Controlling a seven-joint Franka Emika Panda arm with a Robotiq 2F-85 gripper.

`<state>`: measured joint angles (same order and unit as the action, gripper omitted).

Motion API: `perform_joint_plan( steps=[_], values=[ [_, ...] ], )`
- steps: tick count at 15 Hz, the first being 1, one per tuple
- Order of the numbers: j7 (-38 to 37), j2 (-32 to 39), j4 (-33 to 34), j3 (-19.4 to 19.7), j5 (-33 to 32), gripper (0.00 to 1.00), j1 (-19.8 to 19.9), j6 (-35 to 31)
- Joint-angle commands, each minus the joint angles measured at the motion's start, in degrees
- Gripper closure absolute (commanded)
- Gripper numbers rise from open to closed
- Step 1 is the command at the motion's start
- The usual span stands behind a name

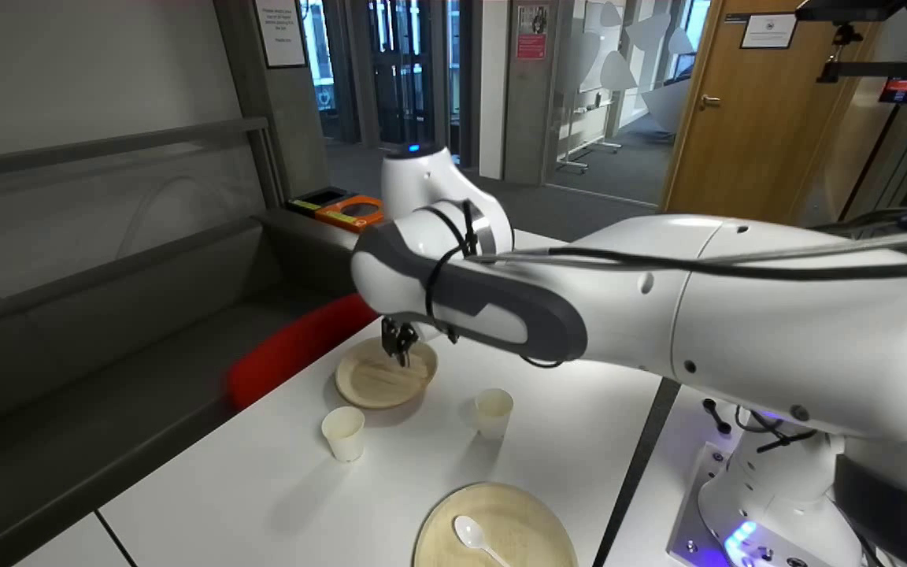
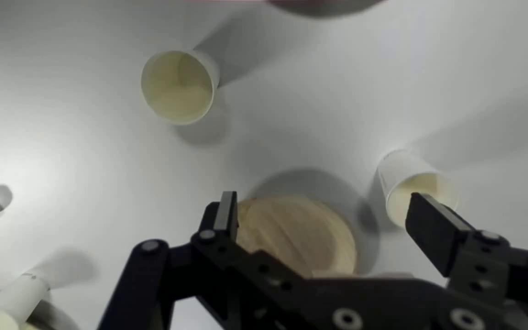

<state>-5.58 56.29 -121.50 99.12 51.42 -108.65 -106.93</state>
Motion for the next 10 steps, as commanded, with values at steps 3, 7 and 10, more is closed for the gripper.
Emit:
perform_joint_plan(
  steps=[3, 7, 10],
  values=[
    [0.44, -10.13, 0.25, -13.67, -1.74, 0.00, -0.59, -7.55],
    [-0.67, -15.67, 0.40, -23.89, -5.07, 0.00, 1.45, -11.76],
    [-6.02, -18.85, 0.50, -31.23, -9.81, 0.00, 4.58, -13.12]
  ],
)
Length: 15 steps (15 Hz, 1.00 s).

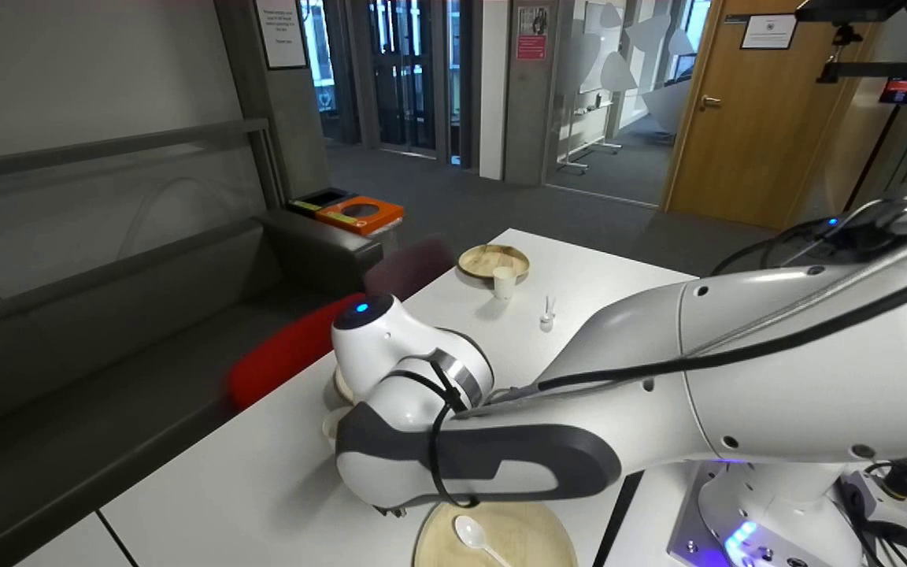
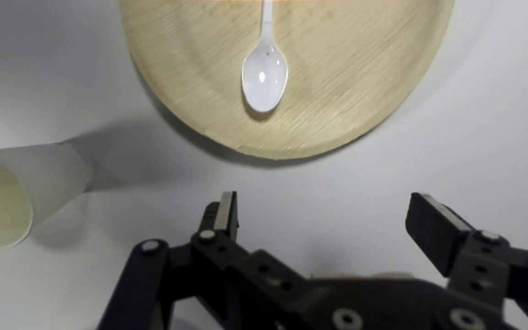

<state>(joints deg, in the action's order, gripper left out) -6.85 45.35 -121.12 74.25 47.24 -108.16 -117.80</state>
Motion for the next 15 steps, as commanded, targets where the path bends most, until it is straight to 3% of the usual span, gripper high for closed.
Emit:
perform_joint_plan(
  steps=[1, 9, 13, 15],
  values=[
    [-7.70, -8.84, -0.17, -8.79, -6.80, 0.00, 5.29, -3.22],
    [-23.29, -16.76, -2.39, -29.27, -17.75, 0.00, 19.45, -15.95],
    [-28.78, -21.16, -3.99, -38.09, -29.38, 0.00, 24.85, -24.60],
    [-35.97, -22.64, -4.33, -40.71, -37.50, 0.00, 24.69, -27.69]
  ],
)
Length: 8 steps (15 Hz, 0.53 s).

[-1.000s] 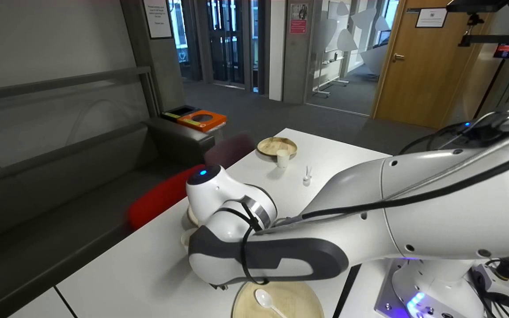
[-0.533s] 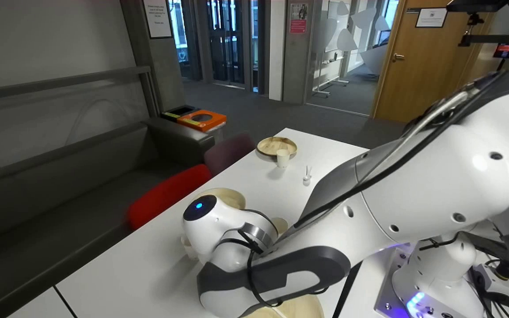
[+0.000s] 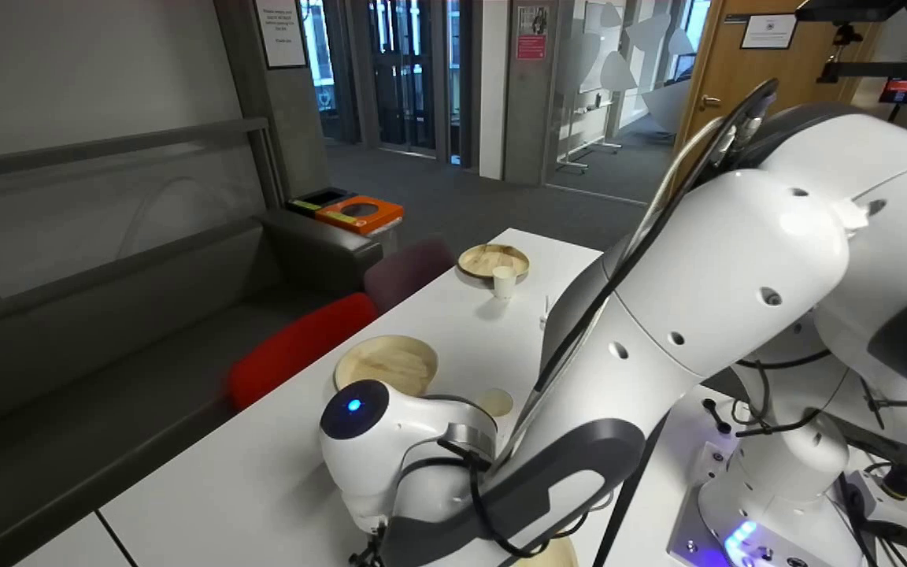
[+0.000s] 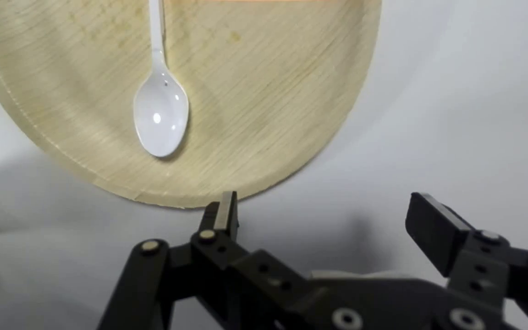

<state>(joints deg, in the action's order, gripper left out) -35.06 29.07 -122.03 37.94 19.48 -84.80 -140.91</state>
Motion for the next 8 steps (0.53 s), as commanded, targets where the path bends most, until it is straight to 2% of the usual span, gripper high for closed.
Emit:
perform_joint_plan(
  steps=[1, 3, 4, 8],
  values=[
    [-12.69, -6.72, -3.28, -5.31, -14.01, 0.00, 0.45, -5.71],
    [-22.57, -6.63, -2.36, -8.77, -20.69, 0.00, -0.21, -7.42],
    [-27.48, -5.68, -1.43, -11.79, -22.14, 0.00, 0.25, -8.27],
    [-40.14, -0.77, 1.49, -24.65, -19.13, 0.00, 3.56, -13.87]
  ],
)
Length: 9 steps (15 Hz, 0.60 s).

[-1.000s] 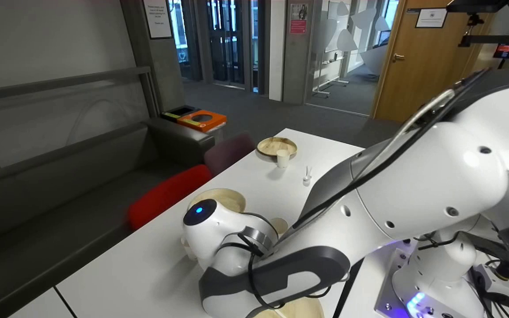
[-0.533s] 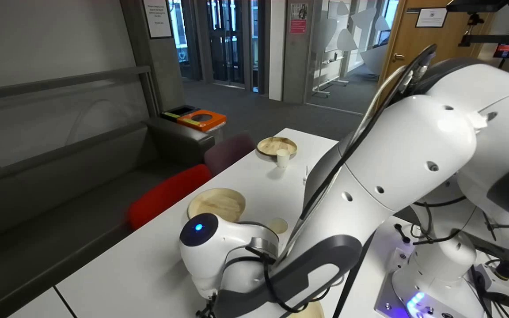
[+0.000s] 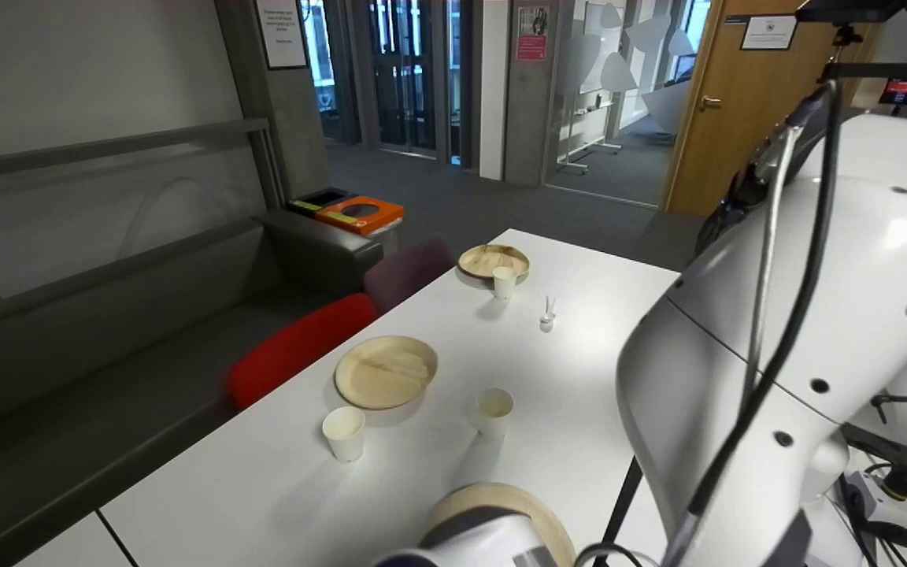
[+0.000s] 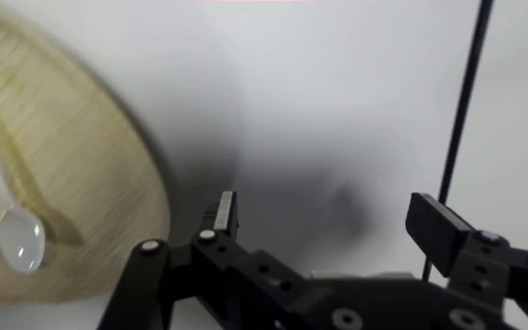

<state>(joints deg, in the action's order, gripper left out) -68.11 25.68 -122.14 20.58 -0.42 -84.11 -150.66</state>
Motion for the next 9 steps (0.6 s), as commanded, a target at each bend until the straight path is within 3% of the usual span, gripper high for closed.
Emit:
perform_joint_plan(
  steps=[1, 5, 9],
  values=[
    [-10.44, 4.84, 3.16, -9.39, 0.95, 0.00, 2.73, -4.99],
    [-18.44, 9.88, 7.50, -12.99, 0.35, 0.00, 2.69, -5.70],
    [-23.94, 7.41, 9.90, -10.17, -2.58, 0.00, 0.61, -0.60]
  ],
)
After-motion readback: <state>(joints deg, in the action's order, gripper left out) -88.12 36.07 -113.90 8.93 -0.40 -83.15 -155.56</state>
